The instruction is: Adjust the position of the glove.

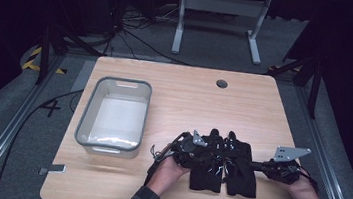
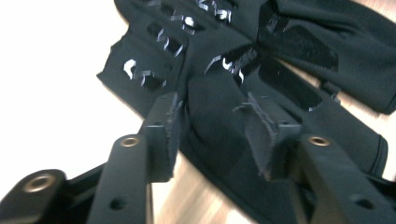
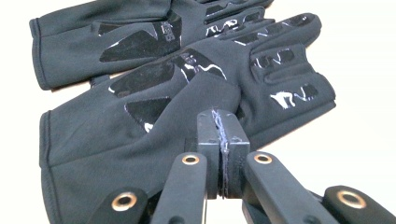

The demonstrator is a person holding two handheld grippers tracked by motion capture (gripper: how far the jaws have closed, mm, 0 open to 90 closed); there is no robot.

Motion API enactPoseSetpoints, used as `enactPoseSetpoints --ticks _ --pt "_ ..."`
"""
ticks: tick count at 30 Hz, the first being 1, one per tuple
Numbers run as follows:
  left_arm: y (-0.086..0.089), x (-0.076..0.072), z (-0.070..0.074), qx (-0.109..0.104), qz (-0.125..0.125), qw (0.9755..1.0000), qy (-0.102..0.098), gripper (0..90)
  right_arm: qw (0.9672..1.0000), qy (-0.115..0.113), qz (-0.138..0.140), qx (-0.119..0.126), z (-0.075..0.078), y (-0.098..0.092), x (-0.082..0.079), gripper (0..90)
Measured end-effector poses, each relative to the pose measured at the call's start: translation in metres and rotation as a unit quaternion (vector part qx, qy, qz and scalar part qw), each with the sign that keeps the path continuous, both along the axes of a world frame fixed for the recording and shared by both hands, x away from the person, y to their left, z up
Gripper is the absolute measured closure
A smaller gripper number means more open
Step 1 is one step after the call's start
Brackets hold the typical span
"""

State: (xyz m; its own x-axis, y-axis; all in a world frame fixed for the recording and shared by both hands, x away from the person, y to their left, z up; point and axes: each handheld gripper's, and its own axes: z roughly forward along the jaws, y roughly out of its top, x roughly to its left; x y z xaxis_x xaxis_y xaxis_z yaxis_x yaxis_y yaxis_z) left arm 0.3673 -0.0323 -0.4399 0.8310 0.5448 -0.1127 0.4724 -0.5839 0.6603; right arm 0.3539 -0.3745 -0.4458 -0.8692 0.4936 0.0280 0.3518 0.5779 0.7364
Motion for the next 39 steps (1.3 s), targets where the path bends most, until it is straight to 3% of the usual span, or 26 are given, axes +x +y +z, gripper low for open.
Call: enactPoseSetpoints --ticks 10,16,19,25,26,31,34,39 --pt "0.004 -0.010 -0.008 -0.005 0.021 0.9997 0.015 38.7 1.0000 0.004 0.001 -0.004 -0.001 -0.001 -0.006 89.9" --pt "-0.002 -0.010 -0.016 0.005 0.026 0.9993 0.029 37.1 0.9999 0.006 0.006 -0.012 -0.003 0.001 -0.007 89.9" --pt "-0.004 -0.010 -0.017 0.004 0.027 0.9993 0.025 36.7 0.9998 0.007 0.008 -0.014 -0.004 0.001 -0.007 90.0" --pt "-0.005 -0.011 -0.017 0.015 0.038 0.9991 0.010 49.3 0.9995 0.009 0.013 -0.026 -0.006 0.004 -0.006 90.0" --pt "-0.004 -0.011 -0.016 0.018 0.044 0.9989 0.009 58.9 0.9995 0.009 0.014 -0.026 -0.007 0.004 -0.006 90.0" --pt "-0.003 -0.008 -0.016 0.005 0.045 0.9987 0.024 79.2 0.9994 0.013 0.016 -0.029 -0.008 0.007 -0.006 90.0" --pt "-0.002 -0.007 -0.015 0.003 0.046 0.9986 0.026 82.8 0.9993 0.012 0.020 -0.029 -0.009 0.008 -0.006 90.0" --pt "0.003 -0.005 -0.011 -0.022 0.053 0.9978 0.034 83.4 0.9993 0.016 0.021 -0.025 -0.009 0.011 -0.005 90.0"
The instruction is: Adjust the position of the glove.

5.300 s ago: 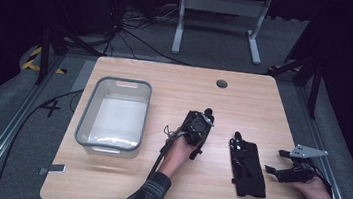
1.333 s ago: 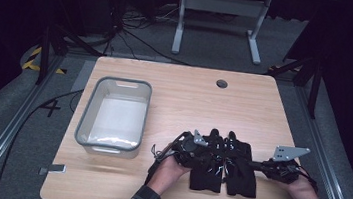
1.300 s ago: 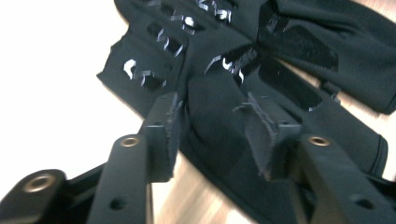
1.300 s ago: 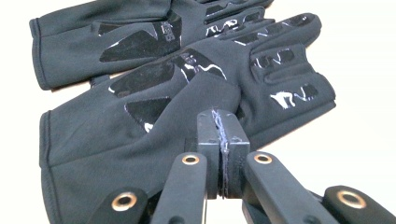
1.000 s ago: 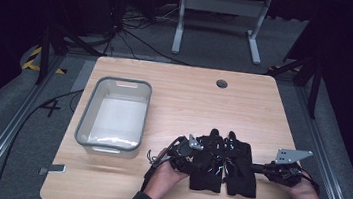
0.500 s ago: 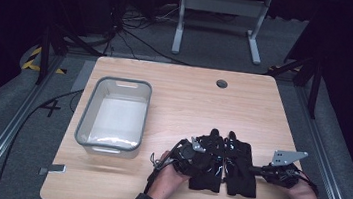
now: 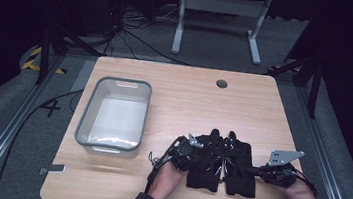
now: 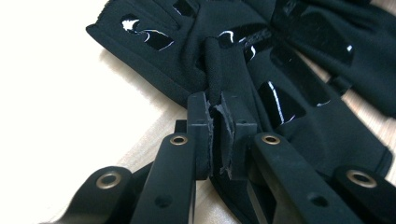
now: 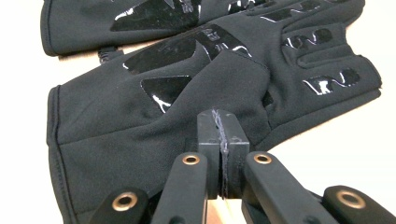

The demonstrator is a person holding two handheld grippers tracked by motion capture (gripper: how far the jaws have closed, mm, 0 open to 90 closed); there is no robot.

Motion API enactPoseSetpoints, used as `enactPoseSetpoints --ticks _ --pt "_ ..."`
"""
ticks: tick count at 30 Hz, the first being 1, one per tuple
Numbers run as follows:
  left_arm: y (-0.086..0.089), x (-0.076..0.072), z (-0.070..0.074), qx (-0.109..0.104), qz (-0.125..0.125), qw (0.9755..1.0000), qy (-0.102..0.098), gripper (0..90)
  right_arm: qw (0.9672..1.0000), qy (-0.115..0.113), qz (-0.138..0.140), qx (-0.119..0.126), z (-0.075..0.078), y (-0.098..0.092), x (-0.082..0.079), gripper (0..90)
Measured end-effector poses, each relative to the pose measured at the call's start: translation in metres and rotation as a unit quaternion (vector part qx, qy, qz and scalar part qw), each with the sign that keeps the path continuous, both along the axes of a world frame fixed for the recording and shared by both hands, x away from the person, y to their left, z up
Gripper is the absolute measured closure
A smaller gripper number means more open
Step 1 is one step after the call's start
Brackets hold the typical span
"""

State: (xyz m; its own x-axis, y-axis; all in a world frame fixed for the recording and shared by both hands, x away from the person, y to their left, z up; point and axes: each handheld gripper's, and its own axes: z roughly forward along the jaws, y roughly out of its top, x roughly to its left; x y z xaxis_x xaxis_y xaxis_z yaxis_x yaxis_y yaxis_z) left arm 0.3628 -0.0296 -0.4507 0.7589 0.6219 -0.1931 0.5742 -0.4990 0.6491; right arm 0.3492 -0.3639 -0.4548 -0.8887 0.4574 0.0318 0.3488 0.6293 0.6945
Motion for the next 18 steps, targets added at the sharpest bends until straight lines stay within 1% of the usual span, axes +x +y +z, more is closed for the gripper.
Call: enactPoseSetpoints --ticks 2,4,9,10,12,14,15,18 --pt "0.002 0.000 0.003 -0.011 0.004 0.9999 -0.001 83.7 1.0000 -0.001 0.002 0.000 0.000 0.003 0.000 90.0" --pt "0.003 0.000 0.004 -0.014 0.003 0.9999 -0.003 84.2 1.0000 0.001 0.006 0.002 0.000 0.004 0.001 90.0" --pt "0.007 0.001 0.013 -0.036 0.008 0.9993 -0.010 84.7 1.0000 0.000 0.007 0.000 0.000 0.008 0.002 90.0" --pt "0.007 0.001 0.014 -0.041 0.009 0.9991 -0.009 84.8 0.9999 0.000 0.012 -0.002 0.000 0.012 0.003 90.0" --pt "0.008 0.002 0.017 -0.047 0.009 0.9987 -0.015 84.8 0.9999 0.000 0.012 -0.003 0.000 0.013 0.003 90.0" --pt "0.011 0.003 0.021 -0.066 0.010 0.9976 -0.015 85.0 0.9999 -0.001 0.016 -0.004 0.000 0.016 0.005 90.0" --pt "0.012 0.004 0.023 -0.064 0.008 0.9978 -0.017 85.1 0.9999 -0.001 0.015 -0.004 0.000 0.018 0.005 90.0" --pt "0.012 0.005 0.028 -0.069 0.005 0.9973 -0.025 85.2 0.9998 0.000 0.019 -0.002 0.000 0.021 0.009 90.0"
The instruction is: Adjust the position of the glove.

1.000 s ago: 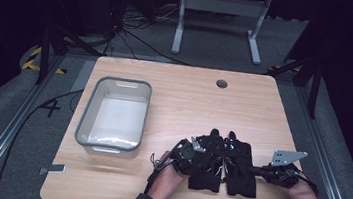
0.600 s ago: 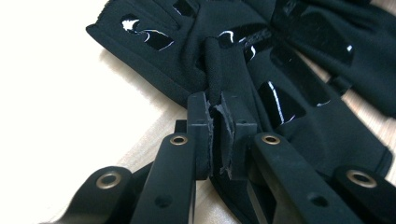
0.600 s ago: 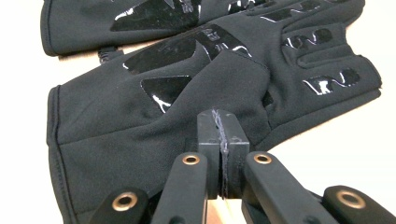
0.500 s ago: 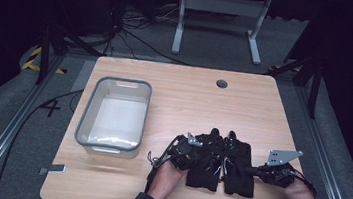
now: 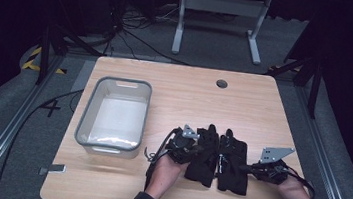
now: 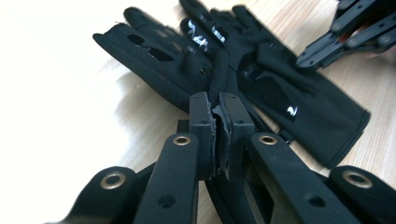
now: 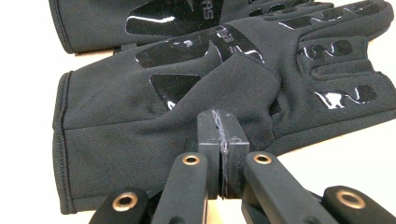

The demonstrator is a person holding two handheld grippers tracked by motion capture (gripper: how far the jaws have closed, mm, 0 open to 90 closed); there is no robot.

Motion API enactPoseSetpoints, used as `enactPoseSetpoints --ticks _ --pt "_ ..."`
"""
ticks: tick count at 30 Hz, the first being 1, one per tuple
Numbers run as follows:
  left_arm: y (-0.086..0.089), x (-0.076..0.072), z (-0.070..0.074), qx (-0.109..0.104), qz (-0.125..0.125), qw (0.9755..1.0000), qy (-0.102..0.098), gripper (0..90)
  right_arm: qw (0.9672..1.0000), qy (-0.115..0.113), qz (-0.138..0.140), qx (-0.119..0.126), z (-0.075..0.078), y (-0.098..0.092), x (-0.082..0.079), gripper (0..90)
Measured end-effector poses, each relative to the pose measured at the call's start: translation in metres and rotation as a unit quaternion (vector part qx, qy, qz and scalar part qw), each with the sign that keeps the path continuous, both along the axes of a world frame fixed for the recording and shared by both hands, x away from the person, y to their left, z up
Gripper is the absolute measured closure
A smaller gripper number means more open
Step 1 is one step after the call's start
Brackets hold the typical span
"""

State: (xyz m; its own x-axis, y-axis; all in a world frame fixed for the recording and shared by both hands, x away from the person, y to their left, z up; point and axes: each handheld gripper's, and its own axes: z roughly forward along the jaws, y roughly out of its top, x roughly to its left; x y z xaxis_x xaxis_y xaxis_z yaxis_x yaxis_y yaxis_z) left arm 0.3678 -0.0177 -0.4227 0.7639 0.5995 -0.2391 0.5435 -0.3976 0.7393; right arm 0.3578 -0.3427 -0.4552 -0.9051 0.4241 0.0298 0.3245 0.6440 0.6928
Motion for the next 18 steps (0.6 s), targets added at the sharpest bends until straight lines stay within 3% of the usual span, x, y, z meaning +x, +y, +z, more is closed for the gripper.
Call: enactPoseSetpoints --ticks 10,18 --pt "-0.004 0.004 0.013 -0.014 -0.015 0.9997 -0.015 85.5 1.0000 -0.003 0.001 -0.002 0.000 0.011 0.006 90.0" --pt "-0.011 0.008 0.016 -0.028 -0.027 0.9992 -0.005 85.6 1.0000 0.002 -0.001 0.007 -0.001 0.017 0.012 90.0"
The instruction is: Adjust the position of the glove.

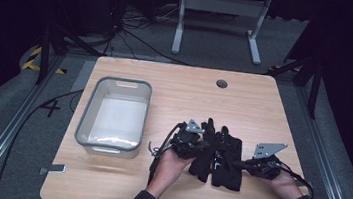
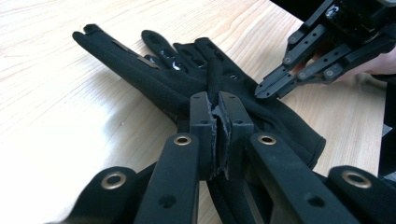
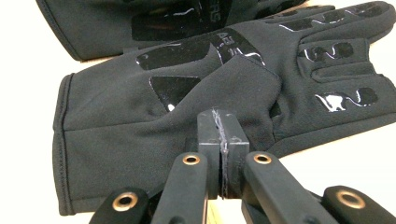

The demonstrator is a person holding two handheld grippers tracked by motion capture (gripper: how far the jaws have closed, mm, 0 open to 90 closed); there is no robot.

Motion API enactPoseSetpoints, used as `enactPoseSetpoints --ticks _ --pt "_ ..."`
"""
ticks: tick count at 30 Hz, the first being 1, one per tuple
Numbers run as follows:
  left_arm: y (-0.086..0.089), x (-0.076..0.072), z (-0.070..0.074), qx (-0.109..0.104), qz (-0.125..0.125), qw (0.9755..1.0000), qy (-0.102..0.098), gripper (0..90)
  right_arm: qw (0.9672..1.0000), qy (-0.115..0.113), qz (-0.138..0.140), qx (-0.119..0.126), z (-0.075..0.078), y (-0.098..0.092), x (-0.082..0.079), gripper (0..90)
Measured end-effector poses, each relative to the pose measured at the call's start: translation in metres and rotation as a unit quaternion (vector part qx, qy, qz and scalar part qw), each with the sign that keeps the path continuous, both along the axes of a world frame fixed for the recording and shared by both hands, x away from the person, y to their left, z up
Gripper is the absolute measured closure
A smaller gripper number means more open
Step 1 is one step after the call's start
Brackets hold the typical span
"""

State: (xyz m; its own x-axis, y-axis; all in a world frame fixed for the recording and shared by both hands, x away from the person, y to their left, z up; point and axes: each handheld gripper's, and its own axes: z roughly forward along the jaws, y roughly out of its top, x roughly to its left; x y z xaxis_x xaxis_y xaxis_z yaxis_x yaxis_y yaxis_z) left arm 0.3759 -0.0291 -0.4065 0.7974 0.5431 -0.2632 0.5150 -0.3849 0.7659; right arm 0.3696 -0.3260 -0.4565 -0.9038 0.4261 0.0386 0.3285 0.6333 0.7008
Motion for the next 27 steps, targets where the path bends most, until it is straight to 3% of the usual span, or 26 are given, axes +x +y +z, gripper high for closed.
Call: enactPoseSetpoints --ticks 17,27 --pt "-0.034 0.009 -0.001 -0.003 -0.031 0.9995 0.007 85.5 1.0000 -0.001 0.008 0.003 -0.001 0.014 0.004 90.0" --pt "-0.057 0.008 -0.009 0.011 -0.043 0.9990 0.008 84.7 0.9999 -0.009 0.009 0.002 0.000 0.014 0.003 90.0"
